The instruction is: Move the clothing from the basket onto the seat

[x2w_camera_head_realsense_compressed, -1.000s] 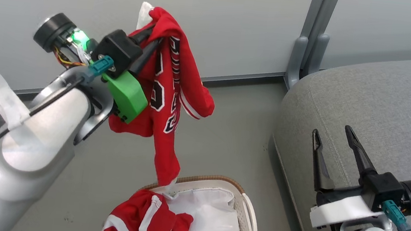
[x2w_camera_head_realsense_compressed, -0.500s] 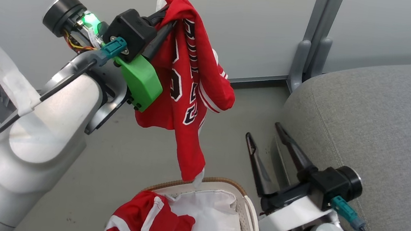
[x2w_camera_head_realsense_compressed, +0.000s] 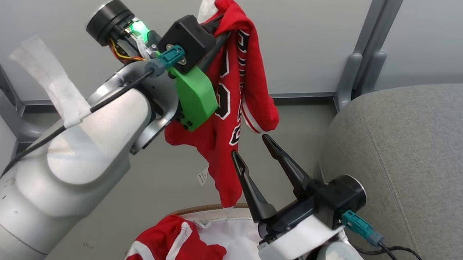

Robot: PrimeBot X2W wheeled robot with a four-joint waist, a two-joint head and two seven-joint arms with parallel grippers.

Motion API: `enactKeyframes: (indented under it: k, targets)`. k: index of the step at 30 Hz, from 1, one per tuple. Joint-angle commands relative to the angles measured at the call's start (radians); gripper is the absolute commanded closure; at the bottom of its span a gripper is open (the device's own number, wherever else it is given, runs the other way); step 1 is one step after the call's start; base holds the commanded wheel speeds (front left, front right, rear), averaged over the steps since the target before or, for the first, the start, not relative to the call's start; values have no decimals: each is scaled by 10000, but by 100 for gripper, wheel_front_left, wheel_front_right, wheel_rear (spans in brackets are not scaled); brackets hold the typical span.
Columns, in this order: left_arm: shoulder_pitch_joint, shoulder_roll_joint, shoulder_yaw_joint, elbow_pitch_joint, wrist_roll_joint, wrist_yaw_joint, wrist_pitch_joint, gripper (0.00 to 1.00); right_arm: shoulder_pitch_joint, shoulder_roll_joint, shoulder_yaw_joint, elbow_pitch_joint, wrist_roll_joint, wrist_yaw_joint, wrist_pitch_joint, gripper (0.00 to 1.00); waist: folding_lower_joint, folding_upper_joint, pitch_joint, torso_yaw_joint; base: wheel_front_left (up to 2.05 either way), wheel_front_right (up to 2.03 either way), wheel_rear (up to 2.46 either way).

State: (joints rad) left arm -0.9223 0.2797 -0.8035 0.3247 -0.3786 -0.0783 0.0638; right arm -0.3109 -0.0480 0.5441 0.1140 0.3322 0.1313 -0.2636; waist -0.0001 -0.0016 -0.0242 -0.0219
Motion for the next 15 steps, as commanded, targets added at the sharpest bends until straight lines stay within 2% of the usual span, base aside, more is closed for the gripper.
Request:
enactKeyframes:
  k: [1,9,15]
  targets:
    - [-210,-153,-37,22,-96,37,12,100,-221,-42,9,231,-107,-10,-19,0,1,16,-34,142,0,0,0]
    - [-437,-967,-474,425,-97,-23,-11,100,-1022,-40,103,1729,-579,-10,-12,0,1,16,-107,671,0,0,0]
    - [-401,-1175,-586,566,-238,-73,-138,100,-1250,-45,-319,2430,-850,-10,-12,0,1,16,-75,870,0,0,0]
